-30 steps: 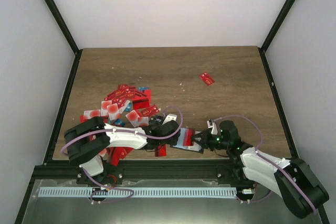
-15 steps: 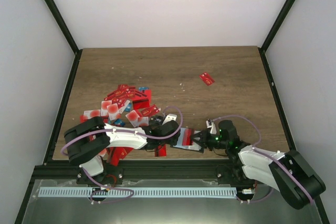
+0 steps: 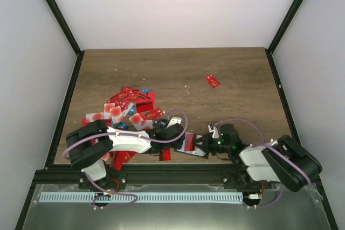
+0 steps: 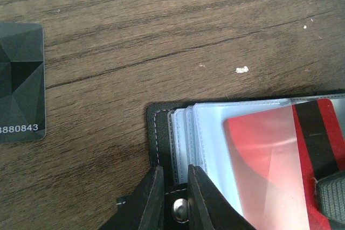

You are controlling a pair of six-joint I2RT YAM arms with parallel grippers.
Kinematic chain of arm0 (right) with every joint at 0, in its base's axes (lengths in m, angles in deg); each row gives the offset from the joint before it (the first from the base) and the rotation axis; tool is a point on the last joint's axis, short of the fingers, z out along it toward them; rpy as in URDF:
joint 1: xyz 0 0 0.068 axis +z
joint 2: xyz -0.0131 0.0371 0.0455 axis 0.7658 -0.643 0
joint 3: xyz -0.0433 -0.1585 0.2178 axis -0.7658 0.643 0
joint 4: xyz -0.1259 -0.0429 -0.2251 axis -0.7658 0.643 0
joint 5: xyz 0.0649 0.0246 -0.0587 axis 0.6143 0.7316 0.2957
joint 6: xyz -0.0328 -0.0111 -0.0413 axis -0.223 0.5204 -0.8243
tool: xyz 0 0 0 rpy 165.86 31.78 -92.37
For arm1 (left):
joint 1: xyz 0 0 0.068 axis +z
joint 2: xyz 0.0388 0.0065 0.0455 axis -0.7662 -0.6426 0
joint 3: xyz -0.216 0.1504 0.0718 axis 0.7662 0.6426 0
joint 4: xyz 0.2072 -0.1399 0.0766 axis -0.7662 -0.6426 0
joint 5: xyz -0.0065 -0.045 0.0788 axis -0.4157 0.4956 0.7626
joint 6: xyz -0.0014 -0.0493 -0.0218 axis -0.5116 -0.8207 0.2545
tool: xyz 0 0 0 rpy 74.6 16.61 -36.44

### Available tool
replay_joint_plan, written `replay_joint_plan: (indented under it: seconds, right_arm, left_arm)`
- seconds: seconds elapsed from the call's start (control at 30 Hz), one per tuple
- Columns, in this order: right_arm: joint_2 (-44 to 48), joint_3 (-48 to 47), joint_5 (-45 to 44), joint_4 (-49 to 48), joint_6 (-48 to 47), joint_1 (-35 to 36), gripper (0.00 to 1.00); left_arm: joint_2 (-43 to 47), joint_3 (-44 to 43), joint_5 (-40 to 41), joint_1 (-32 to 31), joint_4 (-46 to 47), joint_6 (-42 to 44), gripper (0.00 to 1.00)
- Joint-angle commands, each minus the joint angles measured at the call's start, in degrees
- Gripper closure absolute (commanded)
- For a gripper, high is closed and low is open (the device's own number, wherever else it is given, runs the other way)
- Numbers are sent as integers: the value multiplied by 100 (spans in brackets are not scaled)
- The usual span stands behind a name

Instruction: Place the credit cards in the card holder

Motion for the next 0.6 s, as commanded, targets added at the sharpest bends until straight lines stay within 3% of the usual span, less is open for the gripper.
replay_joint_plan:
  seconds: [0.0,0.57]
  right_arm:
    - [-275,200,-61,-495,91,153,99]
    - [-21,279,-1284,-280,764,813,99]
  left_arm:
    - [-87,94,-117,-13,-244,35,85]
    - [1,294,16,23,-430,-563,88]
